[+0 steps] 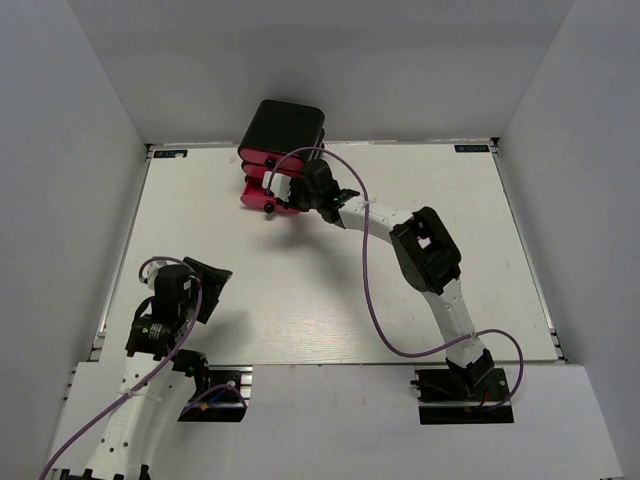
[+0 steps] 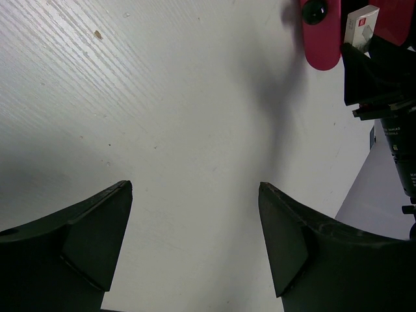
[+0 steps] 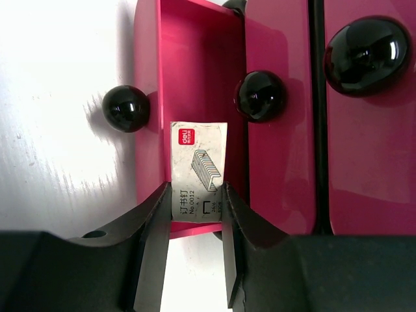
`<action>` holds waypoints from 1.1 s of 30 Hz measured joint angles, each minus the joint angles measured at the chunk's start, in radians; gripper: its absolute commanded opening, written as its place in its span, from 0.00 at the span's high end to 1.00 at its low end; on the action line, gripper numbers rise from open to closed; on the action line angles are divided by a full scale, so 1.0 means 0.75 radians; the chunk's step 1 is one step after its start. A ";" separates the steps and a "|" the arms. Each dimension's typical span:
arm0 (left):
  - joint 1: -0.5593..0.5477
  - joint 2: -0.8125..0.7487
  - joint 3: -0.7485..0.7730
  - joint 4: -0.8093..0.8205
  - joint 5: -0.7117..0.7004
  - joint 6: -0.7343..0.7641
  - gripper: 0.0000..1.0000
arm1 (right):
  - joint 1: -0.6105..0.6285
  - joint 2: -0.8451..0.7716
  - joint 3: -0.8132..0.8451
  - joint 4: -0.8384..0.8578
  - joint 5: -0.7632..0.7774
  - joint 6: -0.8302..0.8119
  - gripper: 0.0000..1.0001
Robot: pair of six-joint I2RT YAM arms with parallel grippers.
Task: Sort the stationery into containers
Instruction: Place the stationery in the drawer, then close the drawer in the storage box.
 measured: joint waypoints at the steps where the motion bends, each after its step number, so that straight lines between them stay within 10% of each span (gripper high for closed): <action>1: 0.000 0.000 0.000 0.000 0.000 0.000 0.12 | 0.000 0.000 0.000 0.000 0.003 -0.001 0.76; 10: 0.000 0.003 0.000 0.021 0.004 0.000 0.12 | 0.000 -0.001 -0.001 -0.001 0.010 -0.008 0.52; 19: -0.002 0.043 -0.014 0.098 0.039 0.001 0.14 | 0.000 -0.044 -0.029 0.001 -0.001 -0.006 0.60; 22: -0.002 0.077 -0.066 0.213 0.075 -0.006 0.30 | 0.000 -0.094 -0.081 -0.001 -0.023 0.010 0.97; 26: -0.002 0.282 -0.141 0.467 0.147 -0.040 0.82 | -0.010 -0.299 -0.286 0.002 -0.078 0.085 1.00; 33: -0.002 0.946 -0.072 0.934 0.235 -0.061 0.87 | -0.063 -0.787 -0.736 0.040 -0.185 0.194 1.00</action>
